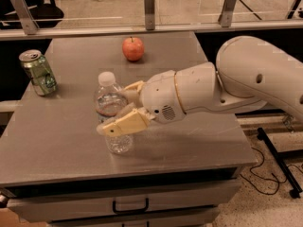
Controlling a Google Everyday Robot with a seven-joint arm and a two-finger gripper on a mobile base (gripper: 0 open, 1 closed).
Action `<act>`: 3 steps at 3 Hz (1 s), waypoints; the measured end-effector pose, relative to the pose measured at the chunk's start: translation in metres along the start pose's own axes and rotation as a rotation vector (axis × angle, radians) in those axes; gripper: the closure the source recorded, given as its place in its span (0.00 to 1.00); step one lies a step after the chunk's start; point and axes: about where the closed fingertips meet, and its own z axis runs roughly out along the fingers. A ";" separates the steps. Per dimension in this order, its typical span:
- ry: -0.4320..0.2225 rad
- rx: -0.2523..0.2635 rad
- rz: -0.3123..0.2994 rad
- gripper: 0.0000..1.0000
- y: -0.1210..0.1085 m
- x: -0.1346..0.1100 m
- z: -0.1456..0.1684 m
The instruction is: Knock water bottle over
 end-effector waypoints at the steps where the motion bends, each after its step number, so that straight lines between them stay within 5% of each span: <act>1: -0.006 0.000 0.027 0.65 -0.002 -0.006 0.004; 2: 0.059 0.027 -0.003 0.88 -0.017 -0.015 -0.010; 3: 0.200 0.063 -0.068 1.00 -0.042 -0.030 -0.040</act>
Offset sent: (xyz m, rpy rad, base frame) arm 0.0544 -0.0501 0.0254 -0.2283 -0.0906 -0.0713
